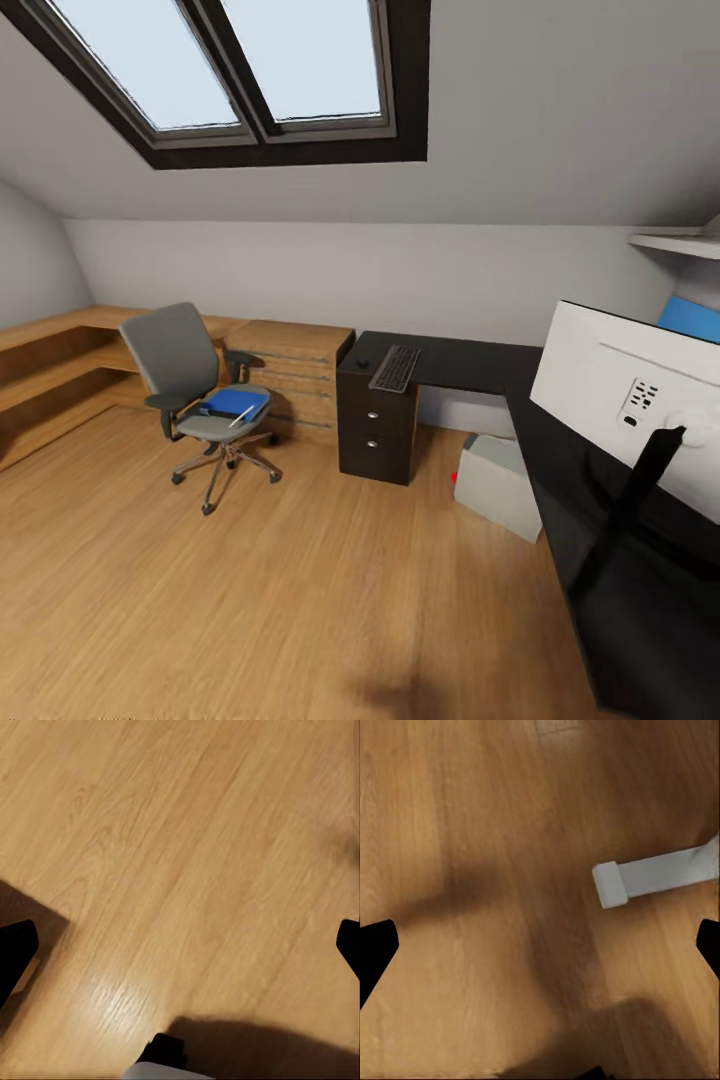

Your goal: In the bedroom, organize the workspace by keeping the computer under the desk, ensuring the monitor is on the desk, placing the keyboard on the desk next to the monitor, placing the mouse on the desk next to the keyboard, moving the folder from the swivel chair onto the desk next to the mouse, stacking the notebook on top of the folder with the pen on top of the notebook, and positioning the swivel chair next to the desk.

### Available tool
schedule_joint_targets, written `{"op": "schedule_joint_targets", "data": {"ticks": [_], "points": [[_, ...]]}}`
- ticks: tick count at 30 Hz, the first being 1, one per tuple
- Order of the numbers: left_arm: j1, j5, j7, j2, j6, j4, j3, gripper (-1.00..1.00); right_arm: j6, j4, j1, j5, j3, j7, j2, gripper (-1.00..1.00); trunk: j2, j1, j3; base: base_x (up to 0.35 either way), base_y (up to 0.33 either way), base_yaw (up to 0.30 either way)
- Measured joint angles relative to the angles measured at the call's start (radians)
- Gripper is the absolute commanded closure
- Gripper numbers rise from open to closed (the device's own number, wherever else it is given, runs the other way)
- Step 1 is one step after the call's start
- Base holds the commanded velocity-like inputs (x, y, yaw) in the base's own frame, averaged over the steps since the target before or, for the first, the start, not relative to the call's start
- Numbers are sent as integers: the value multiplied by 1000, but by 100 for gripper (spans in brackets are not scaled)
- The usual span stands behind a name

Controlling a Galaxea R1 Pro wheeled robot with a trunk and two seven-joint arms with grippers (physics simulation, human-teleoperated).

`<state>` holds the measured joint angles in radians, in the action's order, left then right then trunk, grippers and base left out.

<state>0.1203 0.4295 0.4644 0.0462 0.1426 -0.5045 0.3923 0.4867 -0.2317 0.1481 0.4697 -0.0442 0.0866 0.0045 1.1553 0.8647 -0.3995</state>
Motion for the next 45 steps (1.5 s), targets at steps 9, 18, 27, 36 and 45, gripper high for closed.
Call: {"op": "schedule_joint_targets", "data": {"ticks": [9,18,27,36,45], "points": [[0,0,0,1,0,0,-1,-100,1,0,0,0,0,0,0,-100,0,0,0,-311,-80,-253],[0,0,0,1,-1,0,-1,-100,6,1,0,0,-1,0,1,-100,0,0,0,-154,-290,-178],[0,-1,0,0,-2,0,0,-100,13,1,0,-2,-1,0,7,-100,0,-1,0,-31,-336,-10],[0,-1,0,0,-2,0,0,-100,13,1,0,-1,-1,1,8,-100,0,-1,0,-1,-346,0],[0,-2,0,1,-1,-1,0,-100,13,2,0,0,0,0,7,-100,0,-1,0,0,-183,-4]]}}
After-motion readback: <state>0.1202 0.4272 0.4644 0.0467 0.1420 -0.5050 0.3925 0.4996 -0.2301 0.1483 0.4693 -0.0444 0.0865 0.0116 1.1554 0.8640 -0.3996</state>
